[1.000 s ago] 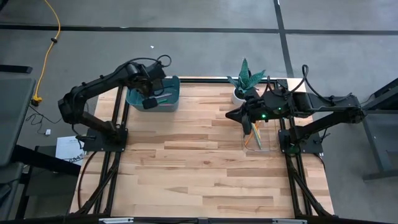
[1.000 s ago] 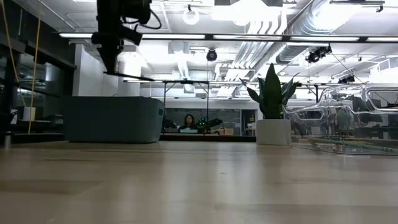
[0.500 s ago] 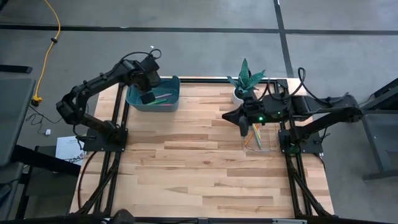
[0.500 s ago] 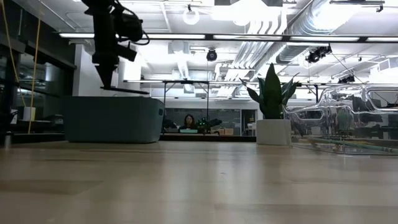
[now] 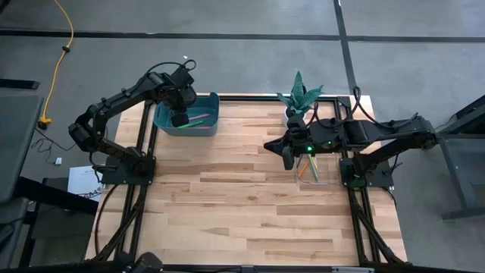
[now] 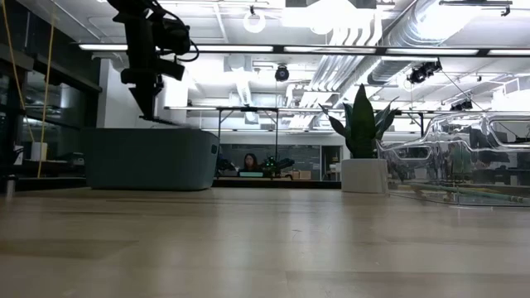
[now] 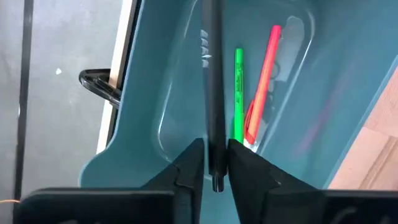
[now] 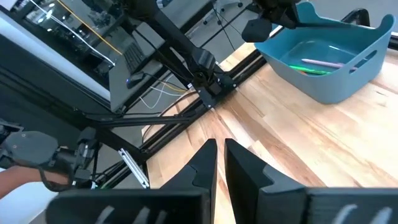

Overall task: Sort pens & pencils
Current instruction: Put the black pen into the blue bin, then return to Home Position

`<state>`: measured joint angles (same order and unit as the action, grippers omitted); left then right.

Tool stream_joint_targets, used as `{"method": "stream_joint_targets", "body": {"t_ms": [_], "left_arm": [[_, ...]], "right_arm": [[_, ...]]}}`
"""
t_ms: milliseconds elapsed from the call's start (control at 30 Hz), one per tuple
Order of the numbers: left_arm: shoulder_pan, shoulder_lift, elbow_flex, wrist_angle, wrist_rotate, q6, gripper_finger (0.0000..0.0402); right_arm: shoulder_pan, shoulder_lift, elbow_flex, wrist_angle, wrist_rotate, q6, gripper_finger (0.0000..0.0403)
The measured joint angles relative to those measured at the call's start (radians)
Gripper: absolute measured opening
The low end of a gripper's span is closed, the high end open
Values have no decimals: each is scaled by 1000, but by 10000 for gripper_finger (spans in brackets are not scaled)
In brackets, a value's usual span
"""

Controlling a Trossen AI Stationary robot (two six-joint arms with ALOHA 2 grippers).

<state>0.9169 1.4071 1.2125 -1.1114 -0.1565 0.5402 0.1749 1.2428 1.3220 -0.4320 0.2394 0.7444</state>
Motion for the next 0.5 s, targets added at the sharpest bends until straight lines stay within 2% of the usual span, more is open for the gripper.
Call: {"method": "stream_joint_targets", "body": {"t_ms": [300,400,500], "left_arm": [[-1,-1,0,10,27,44,129],[-1,-26,0,10,112,97,141],[-1,-74,0,19,239,124,144]], "right_arm": [[0,4,0,5,0,8,22],[0,4,0,16,0,13,22],[0,4,0,20,3,19,22]]}}
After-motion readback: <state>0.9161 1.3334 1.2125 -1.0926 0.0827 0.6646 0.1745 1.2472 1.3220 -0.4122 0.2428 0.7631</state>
